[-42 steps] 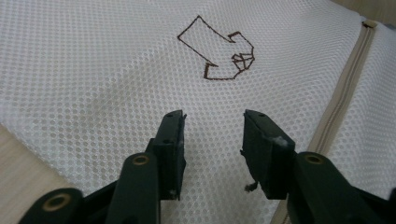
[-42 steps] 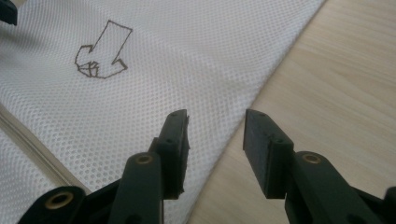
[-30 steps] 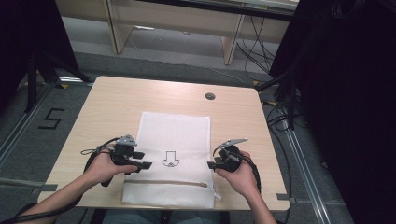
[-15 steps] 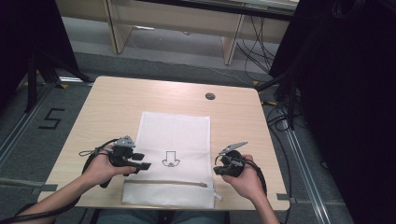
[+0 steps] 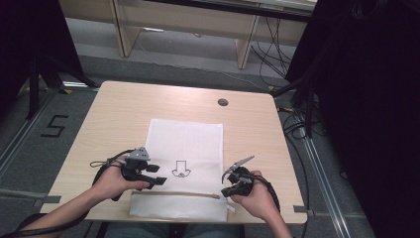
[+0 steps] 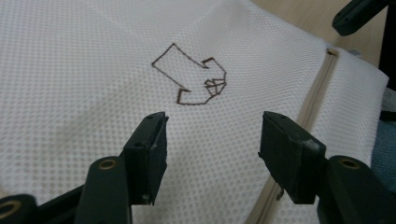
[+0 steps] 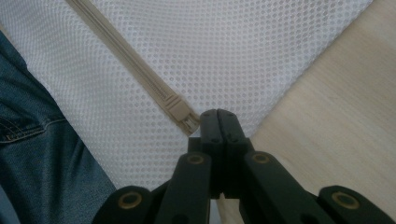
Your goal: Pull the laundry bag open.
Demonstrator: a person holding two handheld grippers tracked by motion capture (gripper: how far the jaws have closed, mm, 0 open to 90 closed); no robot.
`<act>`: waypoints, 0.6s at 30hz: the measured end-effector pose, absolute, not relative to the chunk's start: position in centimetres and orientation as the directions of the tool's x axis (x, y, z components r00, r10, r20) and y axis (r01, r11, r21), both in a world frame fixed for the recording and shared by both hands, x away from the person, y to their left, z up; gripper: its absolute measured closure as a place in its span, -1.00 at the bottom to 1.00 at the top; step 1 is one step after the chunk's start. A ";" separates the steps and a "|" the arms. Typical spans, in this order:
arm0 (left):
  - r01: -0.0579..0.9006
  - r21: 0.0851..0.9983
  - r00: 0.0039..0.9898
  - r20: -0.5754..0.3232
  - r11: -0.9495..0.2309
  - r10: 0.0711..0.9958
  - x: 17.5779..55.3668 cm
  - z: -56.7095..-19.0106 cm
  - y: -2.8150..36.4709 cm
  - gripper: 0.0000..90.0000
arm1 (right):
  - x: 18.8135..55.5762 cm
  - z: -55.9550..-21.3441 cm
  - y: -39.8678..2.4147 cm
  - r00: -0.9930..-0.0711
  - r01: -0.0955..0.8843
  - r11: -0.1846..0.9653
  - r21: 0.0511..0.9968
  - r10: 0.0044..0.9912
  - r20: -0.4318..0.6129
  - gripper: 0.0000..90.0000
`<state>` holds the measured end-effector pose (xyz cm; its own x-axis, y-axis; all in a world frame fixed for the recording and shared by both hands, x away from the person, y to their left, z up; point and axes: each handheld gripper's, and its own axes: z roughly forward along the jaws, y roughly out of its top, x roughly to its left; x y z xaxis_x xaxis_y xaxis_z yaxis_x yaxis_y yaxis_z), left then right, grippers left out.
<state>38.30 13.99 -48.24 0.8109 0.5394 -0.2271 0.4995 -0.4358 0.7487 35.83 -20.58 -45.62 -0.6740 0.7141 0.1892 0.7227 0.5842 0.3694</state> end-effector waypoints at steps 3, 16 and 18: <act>0.485 0.744 0.824 -0.212 -0.460 0.526 38.1 -48.0 13.1 -0.06 | 35.9 -46.3 -20.5 -0.693 0.708 0.610 0.355 0.696 0.187 1.00; 0.397 0.726 0.900 -0.190 -0.561 0.391 37.6 -47.5 7.1 0.07 | 36.3 -47.9 -19.6 -0.684 0.723 0.623 0.298 0.705 0.188 1.00; 0.369 0.728 0.915 -0.176 -0.578 0.363 37.7 -47.5 6.1 0.10 | 36.3 -47.9 -19.7 -0.666 0.741 0.606 0.289 0.718 0.203 1.00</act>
